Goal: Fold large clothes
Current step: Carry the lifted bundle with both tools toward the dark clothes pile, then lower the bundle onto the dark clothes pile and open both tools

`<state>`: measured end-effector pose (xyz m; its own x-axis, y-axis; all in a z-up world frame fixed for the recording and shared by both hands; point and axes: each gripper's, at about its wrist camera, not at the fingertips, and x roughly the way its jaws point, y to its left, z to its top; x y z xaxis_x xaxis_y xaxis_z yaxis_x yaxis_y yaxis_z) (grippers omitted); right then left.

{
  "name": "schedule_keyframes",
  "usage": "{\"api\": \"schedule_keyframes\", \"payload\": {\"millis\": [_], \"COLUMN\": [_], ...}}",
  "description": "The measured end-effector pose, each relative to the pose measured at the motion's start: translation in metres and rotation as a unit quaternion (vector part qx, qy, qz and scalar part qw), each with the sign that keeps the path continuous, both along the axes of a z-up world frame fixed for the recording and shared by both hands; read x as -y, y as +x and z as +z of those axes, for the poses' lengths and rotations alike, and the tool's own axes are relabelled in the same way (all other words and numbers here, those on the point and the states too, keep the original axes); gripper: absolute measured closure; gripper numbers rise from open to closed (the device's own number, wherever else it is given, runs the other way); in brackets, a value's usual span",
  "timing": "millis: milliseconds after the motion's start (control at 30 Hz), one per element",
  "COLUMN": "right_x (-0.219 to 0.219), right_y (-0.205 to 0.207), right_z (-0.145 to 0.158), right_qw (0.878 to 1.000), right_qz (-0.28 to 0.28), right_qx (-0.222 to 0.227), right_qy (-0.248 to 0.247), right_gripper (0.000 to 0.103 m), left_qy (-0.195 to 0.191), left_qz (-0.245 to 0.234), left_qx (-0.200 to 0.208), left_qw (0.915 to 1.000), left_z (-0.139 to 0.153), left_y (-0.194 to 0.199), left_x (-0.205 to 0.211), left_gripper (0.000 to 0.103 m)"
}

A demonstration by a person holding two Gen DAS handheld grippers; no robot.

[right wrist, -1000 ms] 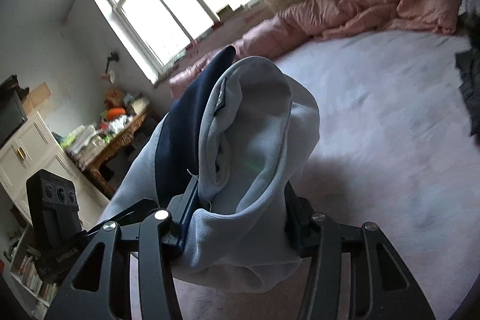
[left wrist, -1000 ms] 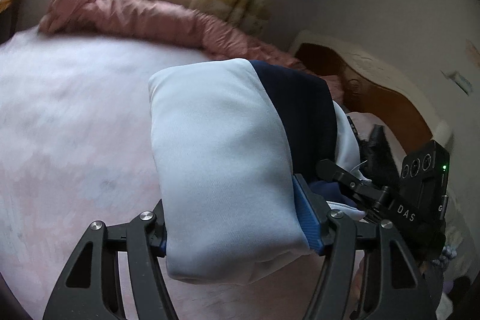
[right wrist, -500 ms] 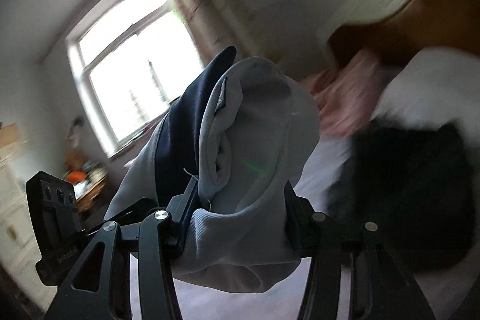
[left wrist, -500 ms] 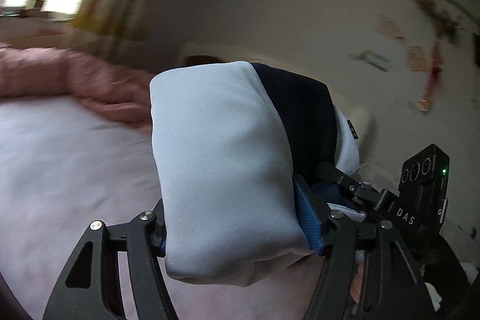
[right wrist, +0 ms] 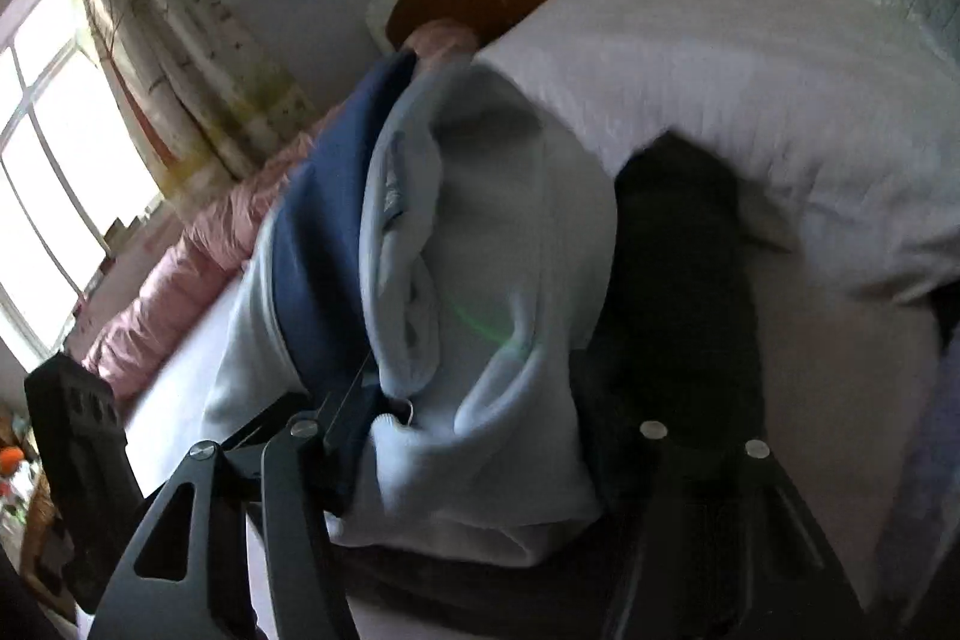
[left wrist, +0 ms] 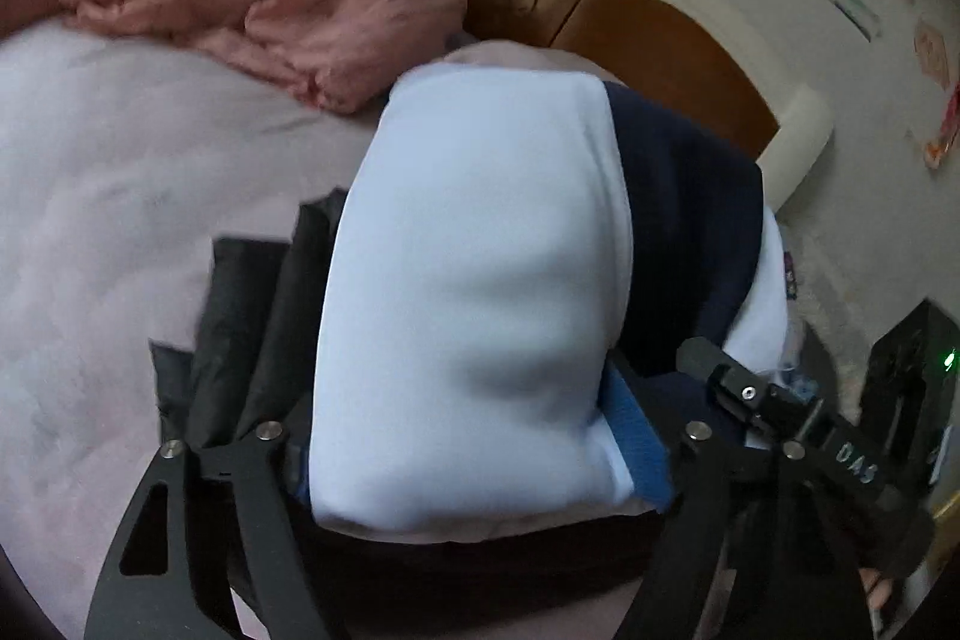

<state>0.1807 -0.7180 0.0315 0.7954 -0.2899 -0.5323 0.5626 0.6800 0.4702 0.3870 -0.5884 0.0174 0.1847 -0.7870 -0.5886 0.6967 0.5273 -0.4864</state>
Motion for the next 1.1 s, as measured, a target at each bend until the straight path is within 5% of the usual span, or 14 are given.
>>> {"api": "schedule_keyframes", "payload": {"millis": [133, 200, 300, 467, 567, 867, 967, 1100], "right_x": [-0.001, -0.006, -0.025, -0.050, -0.063, -0.123, -0.134, -0.125], "right_y": [0.000, -0.004, -0.010, -0.032, -0.047, -0.066, -0.064, -0.056], "right_z": [0.000, 0.002, 0.007, 0.025, 0.035, 0.065, 0.072, 0.084], "right_qw": [1.000, 1.000, 0.999, 0.993, 0.992, 0.977, 0.976, 0.978], "right_qz": [-0.003, -0.006, -0.020, -0.053, -0.067, -0.064, -0.057, -0.043], "right_qx": [-0.004, -0.002, 0.001, -0.006, 0.016, 0.031, 0.034, 0.040], "right_qy": [-0.005, -0.011, -0.044, -0.102, -0.109, -0.200, -0.208, -0.199], "right_gripper": [0.042, 0.040, 0.033, 0.017, 0.016, 0.001, 0.000, 0.000], "left_qy": [0.026, 0.040, 0.038, 0.030, 0.017, -0.014, -0.015, -0.024], "left_qz": [-0.008, 0.010, 0.017, 0.033, 0.057, 0.140, 0.149, 0.139], "left_qx": [0.043, 0.081, 0.144, 0.263, 0.318, 0.361, 0.345, 0.281], "left_qw": [0.9987, 0.9959, 0.9888, 0.9637, 0.9461, 0.9221, 0.9264, 0.9493], "left_z": [0.003, 0.006, 0.014, 0.034, 0.043, 0.061, 0.060, 0.057], "left_y": [-0.014, -0.025, -0.041, -0.071, -0.086, -0.092, -0.082, -0.058], "left_x": [-0.001, -0.005, -0.014, -0.050, -0.079, -0.159, -0.173, -0.172], "left_gripper": [0.020, 0.006, 0.007, 0.006, 0.001, 0.000, 0.000, 0.000]}}
